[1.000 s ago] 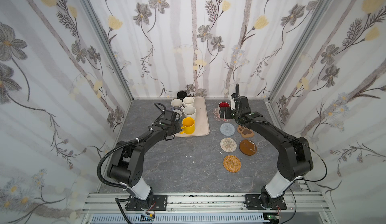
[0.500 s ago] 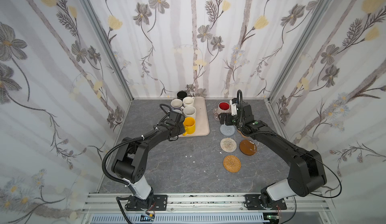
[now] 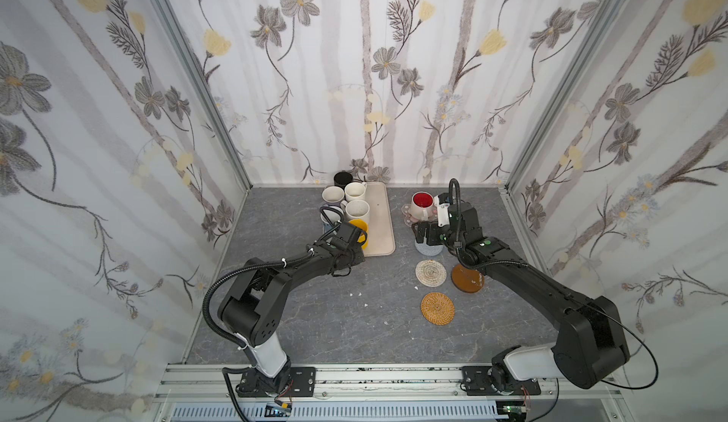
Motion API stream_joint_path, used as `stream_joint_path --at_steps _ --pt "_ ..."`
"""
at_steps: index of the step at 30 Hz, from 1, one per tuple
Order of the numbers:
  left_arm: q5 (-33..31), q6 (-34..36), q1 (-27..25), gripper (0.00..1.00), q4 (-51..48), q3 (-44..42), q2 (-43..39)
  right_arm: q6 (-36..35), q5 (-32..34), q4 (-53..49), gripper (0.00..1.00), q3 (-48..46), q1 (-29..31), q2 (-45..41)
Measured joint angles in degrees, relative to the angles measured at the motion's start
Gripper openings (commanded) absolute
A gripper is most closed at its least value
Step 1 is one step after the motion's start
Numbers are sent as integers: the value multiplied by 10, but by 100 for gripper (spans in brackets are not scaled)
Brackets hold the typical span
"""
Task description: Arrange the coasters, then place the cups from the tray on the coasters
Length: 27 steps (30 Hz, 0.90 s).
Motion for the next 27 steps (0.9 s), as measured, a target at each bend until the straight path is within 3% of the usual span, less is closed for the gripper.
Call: stream_joint_path --at_steps 5,13,17,22,27 --pt "-3 -9 -13 20 11 -12 -12 3 0 -7 100 -7 6 -6" --pt "-21 -10 -13 44 18 -68 -100 18 16 -18 100 -5 43 7" --pt "-27 -9 -10 72 19 -104 -150 38 27 -18 99 7 67 36" --pt "-29 -9 2 100 19 -154 -216 66 34 -21 93 34 105 90" --pt "-17 -7 25 100 17 -196 -289 90 46 -23 86 82 146 148"
